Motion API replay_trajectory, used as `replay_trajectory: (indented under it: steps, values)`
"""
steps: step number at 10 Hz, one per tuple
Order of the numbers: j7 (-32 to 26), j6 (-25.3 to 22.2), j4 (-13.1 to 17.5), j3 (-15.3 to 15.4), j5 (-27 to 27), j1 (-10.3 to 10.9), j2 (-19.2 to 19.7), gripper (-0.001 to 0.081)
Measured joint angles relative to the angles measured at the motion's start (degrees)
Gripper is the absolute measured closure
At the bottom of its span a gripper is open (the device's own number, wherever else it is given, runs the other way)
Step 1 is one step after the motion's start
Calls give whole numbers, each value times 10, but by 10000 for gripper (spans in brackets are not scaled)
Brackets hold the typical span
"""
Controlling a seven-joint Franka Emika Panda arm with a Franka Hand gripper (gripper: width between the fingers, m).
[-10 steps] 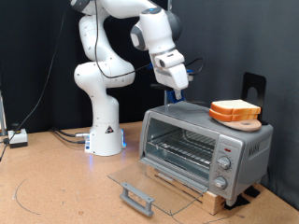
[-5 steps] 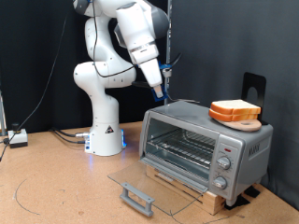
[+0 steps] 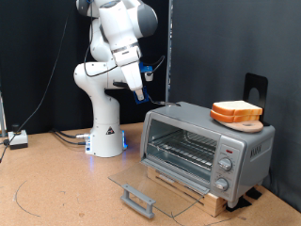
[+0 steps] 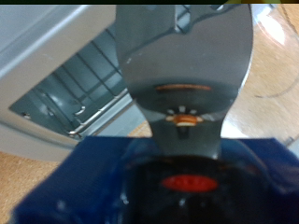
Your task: Make a piece of toast with the oven
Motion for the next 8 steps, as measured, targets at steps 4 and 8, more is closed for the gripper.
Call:
replay_trajectory:
  steps: [4, 8]
  values:
    - [-73, 37, 28, 17, -30, 9, 44, 403]
    - [-75, 49, 59, 34, -45, 10, 98, 403]
